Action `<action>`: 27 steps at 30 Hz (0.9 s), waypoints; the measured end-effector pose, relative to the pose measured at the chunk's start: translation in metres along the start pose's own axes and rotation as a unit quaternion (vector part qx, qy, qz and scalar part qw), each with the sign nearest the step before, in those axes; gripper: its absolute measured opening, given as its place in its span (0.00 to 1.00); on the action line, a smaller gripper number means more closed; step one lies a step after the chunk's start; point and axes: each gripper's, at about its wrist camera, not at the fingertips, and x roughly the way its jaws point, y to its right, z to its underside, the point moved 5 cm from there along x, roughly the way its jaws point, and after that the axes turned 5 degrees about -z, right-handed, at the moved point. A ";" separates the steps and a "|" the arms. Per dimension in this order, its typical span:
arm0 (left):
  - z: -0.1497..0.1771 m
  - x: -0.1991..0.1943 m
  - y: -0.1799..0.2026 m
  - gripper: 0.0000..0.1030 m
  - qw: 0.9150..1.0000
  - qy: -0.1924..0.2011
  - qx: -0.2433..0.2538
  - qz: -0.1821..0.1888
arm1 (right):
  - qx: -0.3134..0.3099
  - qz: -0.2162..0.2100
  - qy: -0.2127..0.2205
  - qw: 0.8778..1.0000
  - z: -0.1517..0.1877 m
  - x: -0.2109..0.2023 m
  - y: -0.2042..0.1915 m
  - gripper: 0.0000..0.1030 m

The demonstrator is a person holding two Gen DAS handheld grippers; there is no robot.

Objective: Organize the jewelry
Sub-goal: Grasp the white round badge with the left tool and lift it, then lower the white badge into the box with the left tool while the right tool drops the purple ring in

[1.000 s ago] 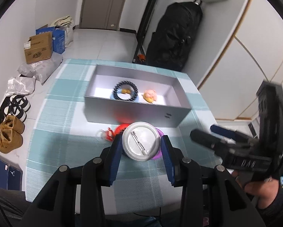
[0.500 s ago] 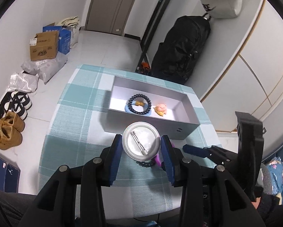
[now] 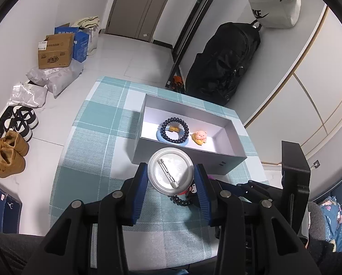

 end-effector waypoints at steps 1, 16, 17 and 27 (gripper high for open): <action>0.000 0.000 0.000 0.34 1.000 0.000 0.000 0.000 | 0.000 0.000 0.001 1.000 0.001 -0.002 0.001 0.47; -0.005 0.003 0.009 0.34 1.000 0.001 0.011 0.002 | 0.029 -0.036 0.066 0.997 -0.008 -0.043 0.004 0.47; -0.007 0.004 0.009 0.34 1.000 0.000 0.010 0.001 | 0.031 -0.037 0.071 0.996 -0.010 -0.046 0.006 0.47; -0.031 0.012 0.012 0.34 1.000 0.004 0.002 -0.010 | 0.046 -0.051 0.106 0.992 -0.044 -0.062 0.020 0.47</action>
